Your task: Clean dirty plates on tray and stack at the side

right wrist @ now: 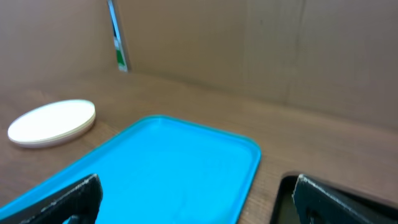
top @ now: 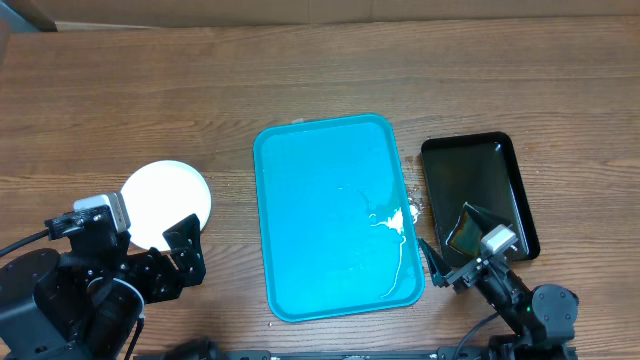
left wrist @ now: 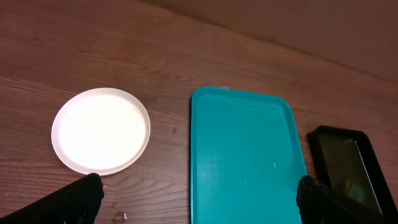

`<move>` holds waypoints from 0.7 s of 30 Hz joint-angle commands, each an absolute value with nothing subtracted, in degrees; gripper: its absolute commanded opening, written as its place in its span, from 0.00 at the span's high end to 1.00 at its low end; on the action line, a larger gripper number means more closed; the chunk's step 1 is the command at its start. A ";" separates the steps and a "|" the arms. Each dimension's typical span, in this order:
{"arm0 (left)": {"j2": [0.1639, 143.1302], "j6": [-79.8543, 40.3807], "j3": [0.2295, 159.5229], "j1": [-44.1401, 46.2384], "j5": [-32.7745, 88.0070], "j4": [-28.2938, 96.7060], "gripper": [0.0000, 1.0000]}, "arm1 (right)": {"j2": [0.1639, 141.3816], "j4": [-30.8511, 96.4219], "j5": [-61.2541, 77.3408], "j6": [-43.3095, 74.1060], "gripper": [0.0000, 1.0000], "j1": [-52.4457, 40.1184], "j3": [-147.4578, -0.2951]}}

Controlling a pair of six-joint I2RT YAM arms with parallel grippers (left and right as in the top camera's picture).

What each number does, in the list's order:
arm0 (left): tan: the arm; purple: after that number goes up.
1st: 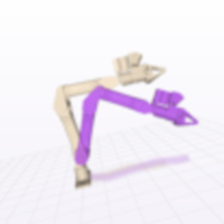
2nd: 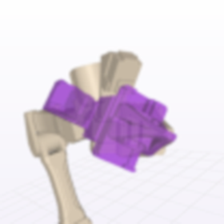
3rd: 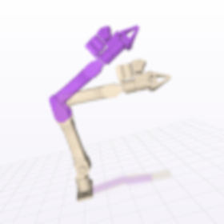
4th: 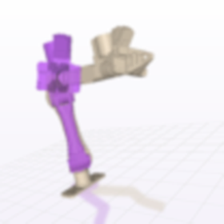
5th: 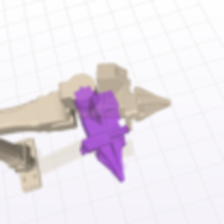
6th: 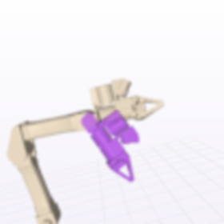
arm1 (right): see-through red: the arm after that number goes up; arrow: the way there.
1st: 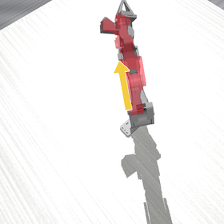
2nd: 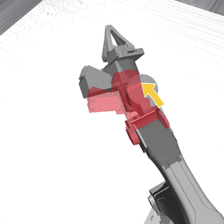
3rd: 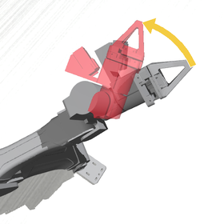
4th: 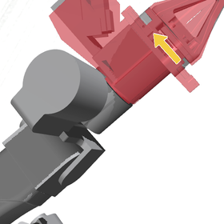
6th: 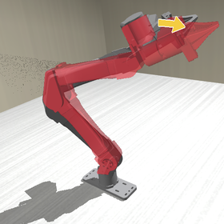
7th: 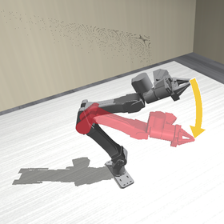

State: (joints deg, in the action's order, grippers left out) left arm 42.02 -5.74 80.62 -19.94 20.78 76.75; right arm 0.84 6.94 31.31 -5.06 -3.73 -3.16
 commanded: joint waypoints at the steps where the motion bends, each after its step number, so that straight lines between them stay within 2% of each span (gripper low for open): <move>1: 41.95 -4.69 81.10 -19.79 20.40 76.71 0.00 | 0.16 1.52 32.05 -4.36 0.00 -3.53 -0.45; 21: 41.95 -4.69 81.10 -19.79 20.40 76.71 0.00 | 0.23 3.03 32.18 -4.29 0.00 -3.57 -0.47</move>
State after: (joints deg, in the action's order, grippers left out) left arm 42.02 -5.74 80.62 -19.94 20.78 76.77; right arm 0.84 3.11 31.75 -4.64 -3.73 -1.04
